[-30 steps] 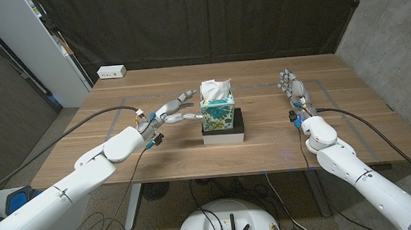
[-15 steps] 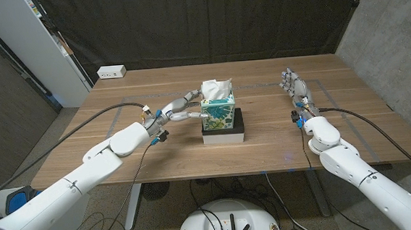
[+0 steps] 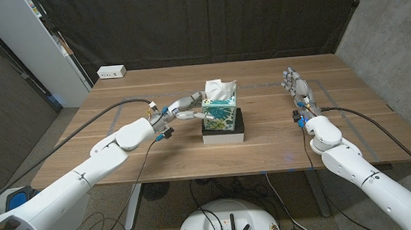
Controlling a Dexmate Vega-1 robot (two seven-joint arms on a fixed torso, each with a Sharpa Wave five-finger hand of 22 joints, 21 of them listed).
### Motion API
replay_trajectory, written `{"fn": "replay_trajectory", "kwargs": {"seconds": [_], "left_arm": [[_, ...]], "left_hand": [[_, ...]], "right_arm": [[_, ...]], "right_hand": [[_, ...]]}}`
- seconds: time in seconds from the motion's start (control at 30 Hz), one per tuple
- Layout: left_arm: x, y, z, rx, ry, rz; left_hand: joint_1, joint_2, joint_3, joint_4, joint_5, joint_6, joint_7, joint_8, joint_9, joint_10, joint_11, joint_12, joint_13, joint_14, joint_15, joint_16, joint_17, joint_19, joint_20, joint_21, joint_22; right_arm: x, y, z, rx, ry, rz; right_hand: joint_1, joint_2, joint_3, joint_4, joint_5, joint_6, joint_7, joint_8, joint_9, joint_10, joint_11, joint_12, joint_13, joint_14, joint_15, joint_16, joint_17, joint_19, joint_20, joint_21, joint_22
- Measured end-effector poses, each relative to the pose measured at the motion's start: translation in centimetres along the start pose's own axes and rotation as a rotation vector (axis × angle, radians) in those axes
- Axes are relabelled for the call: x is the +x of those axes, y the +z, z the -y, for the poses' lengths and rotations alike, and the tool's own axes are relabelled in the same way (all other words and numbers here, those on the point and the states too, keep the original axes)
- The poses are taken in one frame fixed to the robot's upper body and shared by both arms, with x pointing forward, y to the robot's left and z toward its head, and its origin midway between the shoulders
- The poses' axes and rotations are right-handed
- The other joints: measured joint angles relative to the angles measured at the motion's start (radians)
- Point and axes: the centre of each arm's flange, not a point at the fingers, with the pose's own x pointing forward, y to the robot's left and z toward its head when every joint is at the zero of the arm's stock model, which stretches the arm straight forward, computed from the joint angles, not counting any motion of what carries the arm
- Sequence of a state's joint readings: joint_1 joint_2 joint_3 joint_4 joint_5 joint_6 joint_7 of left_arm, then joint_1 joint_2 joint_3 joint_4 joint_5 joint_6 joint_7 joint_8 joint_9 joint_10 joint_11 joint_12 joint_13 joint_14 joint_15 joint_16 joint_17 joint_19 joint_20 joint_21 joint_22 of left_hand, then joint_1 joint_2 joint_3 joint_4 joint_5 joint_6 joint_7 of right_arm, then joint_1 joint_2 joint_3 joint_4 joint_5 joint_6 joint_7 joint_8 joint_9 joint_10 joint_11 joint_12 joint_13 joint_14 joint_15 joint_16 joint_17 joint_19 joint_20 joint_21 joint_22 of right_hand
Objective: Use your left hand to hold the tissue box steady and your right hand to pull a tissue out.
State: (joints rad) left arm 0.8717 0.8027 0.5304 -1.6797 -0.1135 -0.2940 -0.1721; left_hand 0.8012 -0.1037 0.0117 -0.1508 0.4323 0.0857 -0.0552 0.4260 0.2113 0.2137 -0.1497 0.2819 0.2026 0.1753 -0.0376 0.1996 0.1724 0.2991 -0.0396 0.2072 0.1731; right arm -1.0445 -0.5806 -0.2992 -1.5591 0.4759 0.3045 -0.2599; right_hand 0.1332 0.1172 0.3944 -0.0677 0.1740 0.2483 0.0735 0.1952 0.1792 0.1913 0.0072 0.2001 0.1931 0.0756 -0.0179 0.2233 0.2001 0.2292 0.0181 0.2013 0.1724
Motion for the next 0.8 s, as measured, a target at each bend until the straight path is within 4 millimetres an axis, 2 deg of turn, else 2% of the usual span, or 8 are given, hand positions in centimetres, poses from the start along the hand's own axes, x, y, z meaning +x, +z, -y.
{"fn": "replay_trajectory", "kwargs": {"seconds": [0.07, 0.13, 0.2, 0.27, 0.4, 0.67, 0.8], "left_arm": [[0.07, 0.05, -0.03, -0.004, 0.001, 0.002], [0.18, 0.14, -0.08, -0.009, 0.004, 0.005], [0.2, 0.14, -0.1, -0.011, 0.006, 0.005], [0.23, 0.16, -0.12, -0.012, 0.008, 0.003], [0.29, 0.27, -0.13, -0.015, 0.015, -0.001], [0.23, 0.06, -0.21, -0.025, 0.024, -0.016], [0.01, 0.27, -0.22, -0.024, 0.023, -0.016]], "left_hand": [[0.038, 0.016, 0.012, -0.002, -0.023, 0.05, -0.006, 0.034, 0.009, 0.047, -0.006, 0.009, 0.004, 0.05, -0.001, 0.008, 0.0, 0.019, -0.001, 0.0, 0.002], [0.079, 0.039, 0.03, -0.001, -0.062, 0.08, -0.009, 0.066, 0.02, 0.09, -0.007, 0.014, 0.015, 0.132, -0.002, 0.025, 0.001, 0.057, 0.0, 0.01, 0.004], [0.105, 0.063, 0.048, 0.001, -0.095, 0.099, -0.011, 0.087, 0.03, 0.12, -0.005, 0.022, 0.025, 0.189, -0.004, 0.037, 0.006, 0.085, 0.009, 0.017, 0.006], [0.124, 0.082, 0.061, 0.001, -0.117, 0.11, -0.007, 0.102, 0.036, 0.14, -0.006, 0.026, 0.035, 0.212, -0.005, 0.042, 0.011, 0.096, 0.018, 0.019, 0.011], [0.139, 0.097, 0.067, 0.003, -0.138, 0.111, -0.006, 0.108, 0.042, 0.143, -0.006, 0.026, 0.042, 0.218, -0.005, 0.042, 0.012, 0.099, 0.022, 0.019, 0.011], [0.146, 0.105, 0.068, 0.005, -0.16, 0.113, -0.004, 0.116, 0.047, 0.143, -0.006, 0.026, 0.051, 0.218, -0.005, 0.041, 0.016, 0.099, 0.022, 0.019, 0.012], [0.144, 0.109, 0.072, 0.009, -0.17, 0.113, -0.004, 0.118, 0.052, 0.143, -0.005, 0.026, 0.055, 0.219, -0.005, 0.041, 0.017, 0.103, 0.018, 0.023, 0.016]], "right_arm": [[0.0, 0.01, 0.02, -0.001, -0.001, 0.0], [0.01, 0.01, 0.04, -0.004, -0.001, 0.0], [0.01, 0.0, 0.06, -0.005, -0.002, -0.001], [0.06, 0.03, 0.06, -0.006, -0.002, -0.001], [0.27, 0.08, 0.14, -0.011, -0.003, 0.0], [0.56, 0.11, 0.05, -0.015, 0.0, 0.0], [0.62, 0.06, -0.01, -0.022, 0.004, -0.002]], "right_hand": [[0.0, 0.0, 0.0, 0.0, 0.0, 0.0, 0.0, 0.0, 0.0, 0.0, 0.0, 0.0, 0.0, 0.0, 0.0, 0.0, 0.0, 0.0, 0.0, 0.0, 0.0], [0.0, 0.0, 0.0, 0.0, 0.0, 0.0, 0.0, 0.0, 0.0, 0.0, 0.0, 0.0, 0.0, 0.0, 0.0, 0.0, 0.0, 0.0, 0.0, 0.0, 0.0], [0.0, 0.0, 0.0, 0.0, 0.0, 0.0, 0.0, 0.0, 0.0, 0.0, 0.0, 0.0, 0.0, 0.0, 0.0, 0.0, 0.0, 0.0, 0.0, 0.0, 0.0], [0.0, 0.0, 0.0, 0.0, 0.0, 0.0, 0.0, 0.0, 0.0, 0.0, 0.0, 0.0, 0.0, 0.002, 0.002, 0.0, 0.0, 0.0, 0.0, 0.0, 0.0], [0.0, 0.0, 0.0, 0.0, 0.0, 0.0, 0.0, 0.0, 0.0, 0.0, 0.0, 0.0, 0.0, 0.002, 0.002, 0.0, 0.0, 0.0, 0.0, 0.0, 0.0], [0.0, 0.0, 0.0, 0.0, 0.0, 0.0, 0.0, 0.0, 0.0, 0.0, 0.0, 0.0, 0.0, 0.002, 0.002, 0.0, 0.0, 0.0, 0.0, 0.0, 0.0], [0.0, 0.0, 0.003, -0.008, 0.0, 0.0, 0.0, 0.0, 0.0, 0.0, 0.0, 0.0, 0.0, 0.002, 0.002, 0.0, 0.0, 0.0, 0.0, 0.0, 0.0]]}}
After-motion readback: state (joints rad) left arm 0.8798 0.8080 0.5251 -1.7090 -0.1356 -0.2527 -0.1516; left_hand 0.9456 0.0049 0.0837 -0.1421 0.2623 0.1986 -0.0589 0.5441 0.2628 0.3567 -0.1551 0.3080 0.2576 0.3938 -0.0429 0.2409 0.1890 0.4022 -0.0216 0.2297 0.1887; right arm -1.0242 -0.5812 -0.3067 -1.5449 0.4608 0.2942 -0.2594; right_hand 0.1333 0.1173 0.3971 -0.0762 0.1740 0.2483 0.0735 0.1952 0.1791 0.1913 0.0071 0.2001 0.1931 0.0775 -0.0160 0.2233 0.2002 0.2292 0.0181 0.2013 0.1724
